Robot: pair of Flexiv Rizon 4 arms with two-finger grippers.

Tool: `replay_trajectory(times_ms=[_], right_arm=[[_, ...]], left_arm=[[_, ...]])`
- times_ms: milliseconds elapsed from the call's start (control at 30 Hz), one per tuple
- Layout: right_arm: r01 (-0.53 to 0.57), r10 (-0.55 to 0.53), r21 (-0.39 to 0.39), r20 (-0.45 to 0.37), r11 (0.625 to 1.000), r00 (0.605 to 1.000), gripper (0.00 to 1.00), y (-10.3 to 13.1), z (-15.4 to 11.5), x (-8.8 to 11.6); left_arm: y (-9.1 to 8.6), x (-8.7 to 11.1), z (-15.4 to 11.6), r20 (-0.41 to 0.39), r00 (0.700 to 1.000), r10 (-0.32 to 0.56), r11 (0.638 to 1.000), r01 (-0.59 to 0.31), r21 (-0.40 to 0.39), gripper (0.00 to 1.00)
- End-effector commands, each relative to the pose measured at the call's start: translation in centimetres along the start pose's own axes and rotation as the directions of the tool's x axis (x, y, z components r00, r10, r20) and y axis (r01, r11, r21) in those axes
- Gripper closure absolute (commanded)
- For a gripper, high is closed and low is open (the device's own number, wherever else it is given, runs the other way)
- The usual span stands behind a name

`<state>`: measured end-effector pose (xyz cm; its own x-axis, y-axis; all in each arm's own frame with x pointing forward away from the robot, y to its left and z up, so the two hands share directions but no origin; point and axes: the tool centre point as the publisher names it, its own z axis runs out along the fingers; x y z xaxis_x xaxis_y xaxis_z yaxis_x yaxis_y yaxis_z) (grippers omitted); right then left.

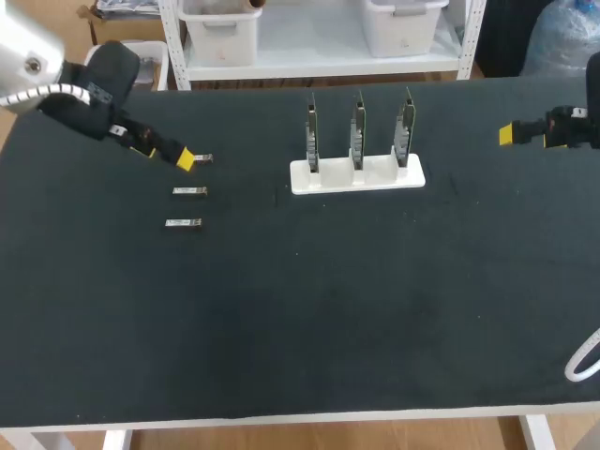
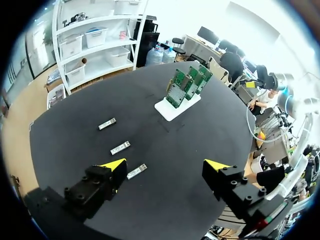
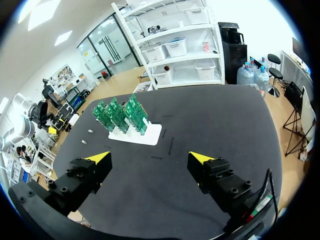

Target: Pick up the optical module with the left hand, and insert it into the network port with the right hand.

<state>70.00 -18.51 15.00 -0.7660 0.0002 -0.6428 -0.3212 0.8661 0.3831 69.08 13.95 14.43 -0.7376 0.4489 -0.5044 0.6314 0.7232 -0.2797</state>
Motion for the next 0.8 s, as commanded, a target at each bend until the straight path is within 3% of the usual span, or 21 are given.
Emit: replay_trajectory(times_ms=[33, 333, 533, 800], right_arm=[[0.0, 0.0, 0.0, 0.0, 1.0, 1.0, 0.0, 0.0, 0.0, 0.0], [0.0, 0.0, 0.0, 0.0, 1.0, 1.0, 0.0, 0.0, 0.0, 0.0], [0.0, 0.0, 0.0, 0.0, 1.0, 1.0, 0.0, 0.0, 0.0, 0.0], [0.0, 0.0, 0.0, 0.0, 1.0, 1.0, 0.0, 0.0, 0.0, 0.0]], left_arm=[[0.0, 0.1, 0.0, 0.0, 1.0, 0.0, 1.0, 0.0, -0.001, 0.0], [0.0, 0.1, 0.0, 0.0, 1.0, 0.0, 1.0, 0.0, -0.001, 0.0], [-0.8, -0.7, 0.3, 0.027, 0.993, 0.117, 0.992, -0.118, 0.033, 0.0], [-1.5, -0.6, 1.3, -0.068, 0.969, 0.239, 0.966, -0.231, 0.114, 0.0]])
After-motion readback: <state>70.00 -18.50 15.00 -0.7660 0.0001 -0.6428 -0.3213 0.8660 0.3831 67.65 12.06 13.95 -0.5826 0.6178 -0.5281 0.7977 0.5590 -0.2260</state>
